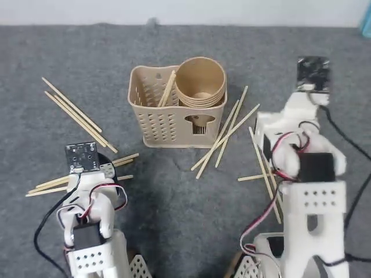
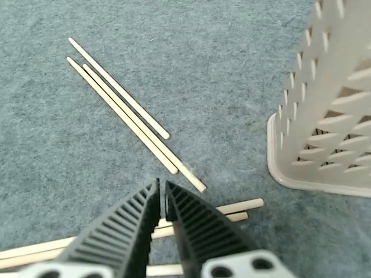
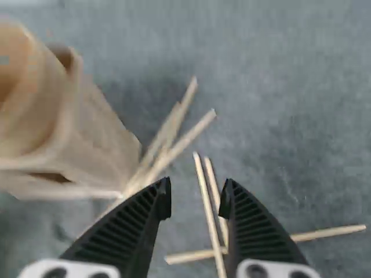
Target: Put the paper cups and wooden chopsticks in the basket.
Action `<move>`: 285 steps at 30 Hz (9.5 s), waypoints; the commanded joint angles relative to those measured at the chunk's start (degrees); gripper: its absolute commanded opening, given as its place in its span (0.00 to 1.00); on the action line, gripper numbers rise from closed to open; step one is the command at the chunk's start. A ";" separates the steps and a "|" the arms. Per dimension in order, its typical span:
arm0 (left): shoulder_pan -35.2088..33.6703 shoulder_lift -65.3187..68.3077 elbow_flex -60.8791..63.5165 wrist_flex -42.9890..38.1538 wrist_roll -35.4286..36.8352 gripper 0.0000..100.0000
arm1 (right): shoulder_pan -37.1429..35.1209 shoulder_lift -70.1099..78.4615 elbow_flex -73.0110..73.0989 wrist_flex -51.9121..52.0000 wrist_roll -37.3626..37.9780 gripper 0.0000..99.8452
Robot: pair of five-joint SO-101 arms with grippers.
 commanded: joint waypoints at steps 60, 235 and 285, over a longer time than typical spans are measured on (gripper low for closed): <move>-0.35 -0.62 -0.22 -0.79 0.09 0.02 | 9.54 41.98 -27.52 2.24 18.81 0.01; -0.35 -0.44 -0.22 -1.58 0.09 0.02 | 0.04 57.27 -9.14 -32.22 10.29 0.02; -0.44 -0.44 -0.22 -1.76 0.09 0.02 | 7.25 -23.96 7.21 -16.57 -2.64 0.01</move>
